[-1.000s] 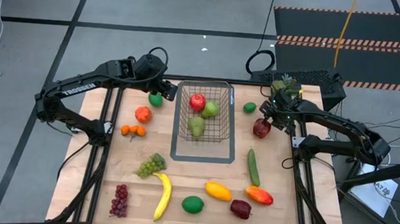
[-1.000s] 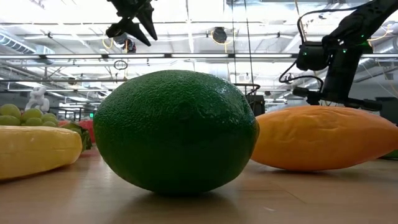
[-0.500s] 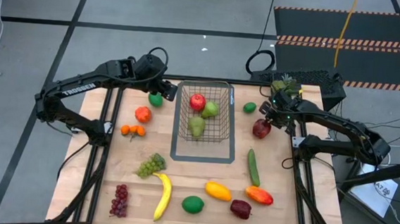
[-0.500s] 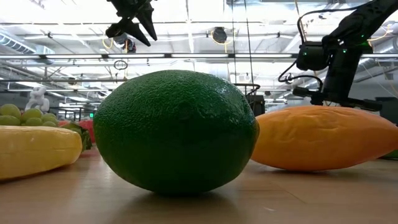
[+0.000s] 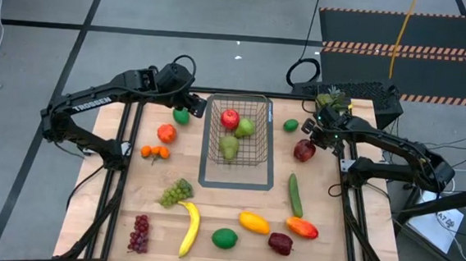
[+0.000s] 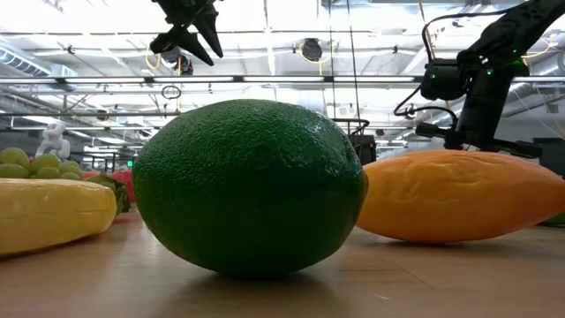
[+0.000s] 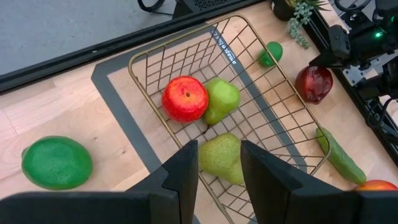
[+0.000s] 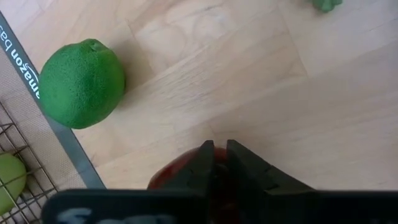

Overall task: Build produce basket
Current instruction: Put the top dark red apple into the gold wire basket

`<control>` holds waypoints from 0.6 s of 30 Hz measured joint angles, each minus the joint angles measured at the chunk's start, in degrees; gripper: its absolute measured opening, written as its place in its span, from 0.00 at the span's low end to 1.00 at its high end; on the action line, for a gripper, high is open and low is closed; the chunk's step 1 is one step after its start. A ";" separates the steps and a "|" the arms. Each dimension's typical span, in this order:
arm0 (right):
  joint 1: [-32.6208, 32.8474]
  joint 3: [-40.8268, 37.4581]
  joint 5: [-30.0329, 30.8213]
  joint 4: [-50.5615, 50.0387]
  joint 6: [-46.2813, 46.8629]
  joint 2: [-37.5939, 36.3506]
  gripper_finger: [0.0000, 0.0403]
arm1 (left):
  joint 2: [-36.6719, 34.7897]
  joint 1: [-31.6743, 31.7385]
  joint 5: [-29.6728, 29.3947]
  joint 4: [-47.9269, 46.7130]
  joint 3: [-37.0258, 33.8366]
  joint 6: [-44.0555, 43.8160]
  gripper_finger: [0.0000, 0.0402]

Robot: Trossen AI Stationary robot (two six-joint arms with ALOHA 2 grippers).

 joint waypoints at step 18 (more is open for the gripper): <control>0.00 0.02 -3.34 9.47 -10.18 -0.08 0.01 | 0.00 0.00 -0.09 -0.05 0.00 0.02 0.30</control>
